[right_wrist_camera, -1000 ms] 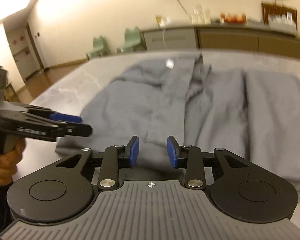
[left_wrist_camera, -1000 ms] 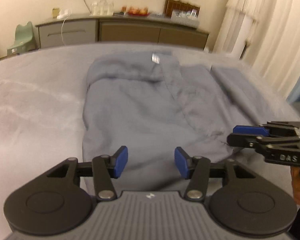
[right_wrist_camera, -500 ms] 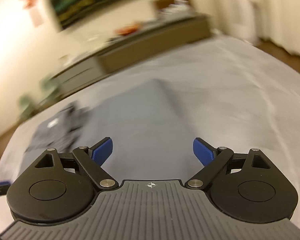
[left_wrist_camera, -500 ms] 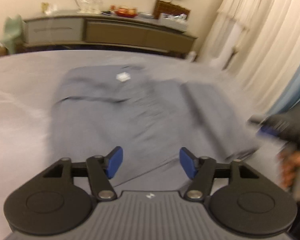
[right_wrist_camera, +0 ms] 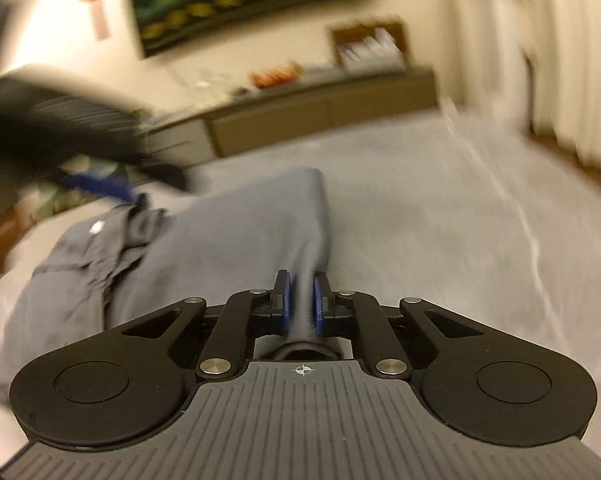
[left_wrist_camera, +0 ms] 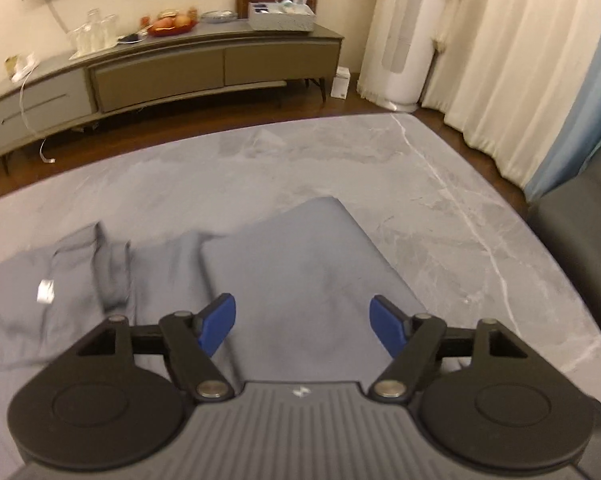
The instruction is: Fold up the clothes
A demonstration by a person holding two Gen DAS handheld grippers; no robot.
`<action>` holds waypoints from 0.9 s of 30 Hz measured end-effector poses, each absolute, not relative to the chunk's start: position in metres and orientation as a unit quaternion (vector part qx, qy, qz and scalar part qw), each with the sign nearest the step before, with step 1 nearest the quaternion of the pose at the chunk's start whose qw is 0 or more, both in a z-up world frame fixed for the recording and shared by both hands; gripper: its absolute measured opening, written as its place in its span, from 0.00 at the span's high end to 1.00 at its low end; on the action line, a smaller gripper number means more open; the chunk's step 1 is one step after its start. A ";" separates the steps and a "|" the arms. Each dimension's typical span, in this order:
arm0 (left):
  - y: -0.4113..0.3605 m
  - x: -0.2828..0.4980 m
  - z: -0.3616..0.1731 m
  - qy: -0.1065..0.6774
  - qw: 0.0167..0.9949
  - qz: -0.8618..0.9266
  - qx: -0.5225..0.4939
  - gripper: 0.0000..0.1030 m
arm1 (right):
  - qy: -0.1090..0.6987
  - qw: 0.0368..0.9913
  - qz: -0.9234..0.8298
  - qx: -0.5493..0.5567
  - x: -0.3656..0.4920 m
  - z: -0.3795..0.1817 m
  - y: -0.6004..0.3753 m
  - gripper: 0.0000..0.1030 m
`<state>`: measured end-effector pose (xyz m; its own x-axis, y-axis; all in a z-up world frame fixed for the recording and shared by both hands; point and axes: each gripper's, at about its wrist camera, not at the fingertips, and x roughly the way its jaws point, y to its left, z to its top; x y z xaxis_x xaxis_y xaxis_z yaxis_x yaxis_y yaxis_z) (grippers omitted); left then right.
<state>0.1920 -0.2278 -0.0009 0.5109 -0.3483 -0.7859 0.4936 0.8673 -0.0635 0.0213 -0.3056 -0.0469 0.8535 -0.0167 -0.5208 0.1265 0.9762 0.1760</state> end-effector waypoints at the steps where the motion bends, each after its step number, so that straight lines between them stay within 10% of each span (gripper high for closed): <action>1: -0.234 0.196 -0.004 0.433 0.863 -0.243 0.092 0.26 | 0.258 0.962 -0.026 0.082 0.019 -0.043 -0.297 0.92; 11: -0.241 0.193 -0.027 0.447 0.843 -0.252 0.162 0.41 | 0.226 0.973 0.038 -0.018 0.020 -0.029 -0.250 0.92; 17: -0.243 0.175 -0.008 0.437 0.830 -0.292 0.185 0.02 | 0.223 0.973 0.025 -0.053 0.020 -0.032 -0.244 0.92; 20: -0.253 0.168 -0.014 0.446 0.816 -0.296 0.219 0.00 | 0.205 0.974 0.039 -0.087 0.015 -0.030 -0.227 0.92; 22: -0.256 0.167 -0.024 0.451 0.813 -0.283 0.236 0.18 | 0.194 0.974 0.049 -0.106 0.011 -0.030 -0.215 0.92; 24: -0.252 0.168 -0.032 0.461 0.810 -0.265 0.247 0.76 | 0.189 0.974 0.061 -0.111 0.009 -0.031 -0.209 0.92; 27: -0.233 0.164 -0.024 0.451 0.820 -0.265 0.232 0.79 | 0.178 0.976 0.069 -0.104 0.007 -0.031 -0.208 0.88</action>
